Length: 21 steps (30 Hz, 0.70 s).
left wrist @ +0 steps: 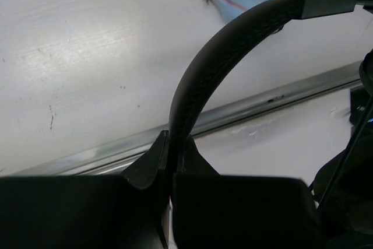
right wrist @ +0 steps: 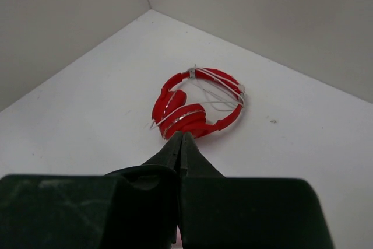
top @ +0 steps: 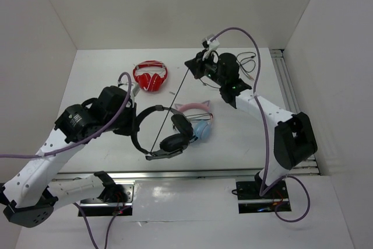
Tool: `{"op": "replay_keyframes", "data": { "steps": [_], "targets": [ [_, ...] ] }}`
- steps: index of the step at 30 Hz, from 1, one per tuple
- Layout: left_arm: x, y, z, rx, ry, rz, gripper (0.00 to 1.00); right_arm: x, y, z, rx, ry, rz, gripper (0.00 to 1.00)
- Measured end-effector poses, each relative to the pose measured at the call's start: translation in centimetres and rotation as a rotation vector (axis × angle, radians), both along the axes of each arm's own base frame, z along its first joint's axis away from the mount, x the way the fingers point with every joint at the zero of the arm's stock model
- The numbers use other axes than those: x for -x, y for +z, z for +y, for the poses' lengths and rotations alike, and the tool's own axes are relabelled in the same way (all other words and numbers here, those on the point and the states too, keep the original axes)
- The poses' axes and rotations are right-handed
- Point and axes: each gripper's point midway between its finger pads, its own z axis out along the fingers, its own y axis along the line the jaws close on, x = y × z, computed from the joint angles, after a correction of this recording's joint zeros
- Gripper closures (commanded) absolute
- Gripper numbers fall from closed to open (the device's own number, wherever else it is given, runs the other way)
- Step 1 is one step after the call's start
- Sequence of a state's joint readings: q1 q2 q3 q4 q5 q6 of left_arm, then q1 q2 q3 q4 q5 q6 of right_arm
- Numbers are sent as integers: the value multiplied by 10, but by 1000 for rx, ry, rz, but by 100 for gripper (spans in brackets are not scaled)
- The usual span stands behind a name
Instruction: Wrap the headphones
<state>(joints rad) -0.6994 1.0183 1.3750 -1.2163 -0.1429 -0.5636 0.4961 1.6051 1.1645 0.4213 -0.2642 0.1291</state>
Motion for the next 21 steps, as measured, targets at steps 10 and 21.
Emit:
{"op": "replay_keyframes", "data": {
  "steps": [10, 21],
  "targets": [
    [1, 34, -15, 152, -35, -85, 100, 9, 1, 2, 33, 58, 37, 100],
    [-4, 128, -5, 332, 78, -285, 100, 91, -37, 106, 8, 403, 103, 93]
  ]
}}
